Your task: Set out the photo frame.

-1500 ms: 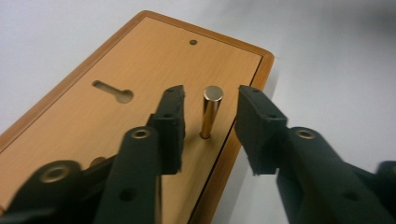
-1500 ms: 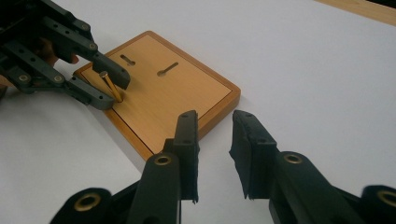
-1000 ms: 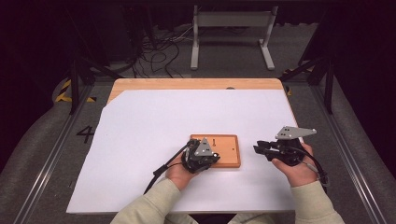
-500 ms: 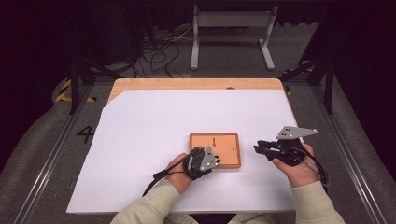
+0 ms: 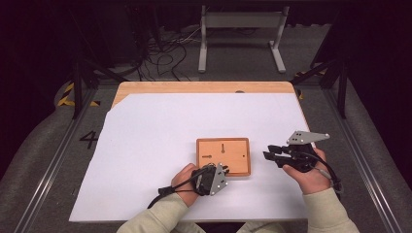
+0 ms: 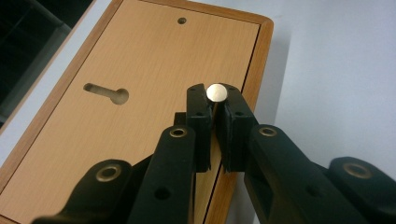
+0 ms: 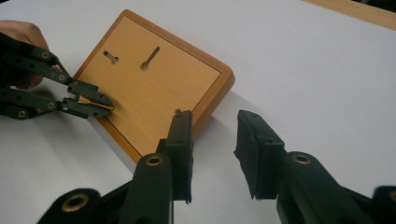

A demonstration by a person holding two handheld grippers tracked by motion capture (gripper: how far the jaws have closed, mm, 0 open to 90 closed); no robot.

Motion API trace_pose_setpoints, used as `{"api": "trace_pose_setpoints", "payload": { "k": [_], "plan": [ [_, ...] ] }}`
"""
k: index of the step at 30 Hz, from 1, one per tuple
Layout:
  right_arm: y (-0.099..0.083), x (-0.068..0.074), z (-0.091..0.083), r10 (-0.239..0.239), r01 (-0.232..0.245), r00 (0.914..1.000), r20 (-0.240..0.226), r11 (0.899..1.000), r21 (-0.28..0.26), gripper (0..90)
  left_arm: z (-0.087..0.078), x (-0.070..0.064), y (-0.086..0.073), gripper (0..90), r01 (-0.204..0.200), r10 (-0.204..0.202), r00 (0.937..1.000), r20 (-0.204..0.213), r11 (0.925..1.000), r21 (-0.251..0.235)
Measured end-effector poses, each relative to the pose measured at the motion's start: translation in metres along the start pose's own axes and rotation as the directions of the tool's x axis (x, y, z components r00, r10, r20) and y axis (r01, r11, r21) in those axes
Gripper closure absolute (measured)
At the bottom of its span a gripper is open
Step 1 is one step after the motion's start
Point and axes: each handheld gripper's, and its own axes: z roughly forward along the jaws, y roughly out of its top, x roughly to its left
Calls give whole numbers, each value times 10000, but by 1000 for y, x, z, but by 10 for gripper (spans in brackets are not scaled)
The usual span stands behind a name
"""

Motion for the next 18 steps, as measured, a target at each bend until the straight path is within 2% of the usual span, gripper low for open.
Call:
{"api": "trace_pose_setpoints", "payload": {
  "k": [6,14,18],
  "plan": [
    [1,-1,5,170,-170,9998,-127,9998,61,590,-1,-3,-2,841,81,-82,9999,-95,9999,-145],
    [9,-4,23,278,-259,9977,-622,9991,327,512,-1,-3,-3,841,184,-186,9997,-126,9997,-158],
    [18,-9,36,463,-409,9948,-909,9973,604,440,-1,-3,-3,841,219,-221,9997,-98,9996,-187]
  ]
}}
